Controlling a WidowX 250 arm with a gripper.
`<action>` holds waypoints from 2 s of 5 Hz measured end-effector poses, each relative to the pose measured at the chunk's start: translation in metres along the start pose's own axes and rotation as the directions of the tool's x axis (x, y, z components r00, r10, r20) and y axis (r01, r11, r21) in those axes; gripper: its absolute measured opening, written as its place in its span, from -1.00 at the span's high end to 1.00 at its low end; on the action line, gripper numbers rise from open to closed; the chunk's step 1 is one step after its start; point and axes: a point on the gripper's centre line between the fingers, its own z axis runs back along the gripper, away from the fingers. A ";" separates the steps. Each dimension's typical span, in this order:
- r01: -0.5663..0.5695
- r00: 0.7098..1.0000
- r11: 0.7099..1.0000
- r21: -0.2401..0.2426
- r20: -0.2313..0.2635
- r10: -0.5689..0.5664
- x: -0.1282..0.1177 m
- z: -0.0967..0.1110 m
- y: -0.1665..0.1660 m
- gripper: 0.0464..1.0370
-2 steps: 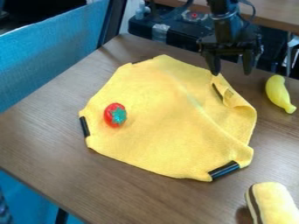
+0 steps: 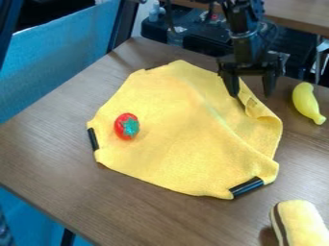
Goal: Move the tomato from the bottom left corner of the cloth to top right of the table
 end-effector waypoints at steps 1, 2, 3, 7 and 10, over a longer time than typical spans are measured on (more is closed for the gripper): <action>-0.005 1.000 1.000 0.008 -0.004 0.005 -0.009 -0.001 0.003 -0.93; -0.024 0.998 0.998 0.063 0.052 0.021 -0.021 0.035 0.007 -0.93; -0.059 0.997 0.988 0.143 0.063 0.051 -0.041 0.058 0.018 -0.93; -0.477 0.876 0.850 0.226 0.202 0.438 -0.119 0.063 0.095 -0.93; -0.659 0.717 0.750 0.063 0.355 0.600 -0.132 0.093 0.125 -0.93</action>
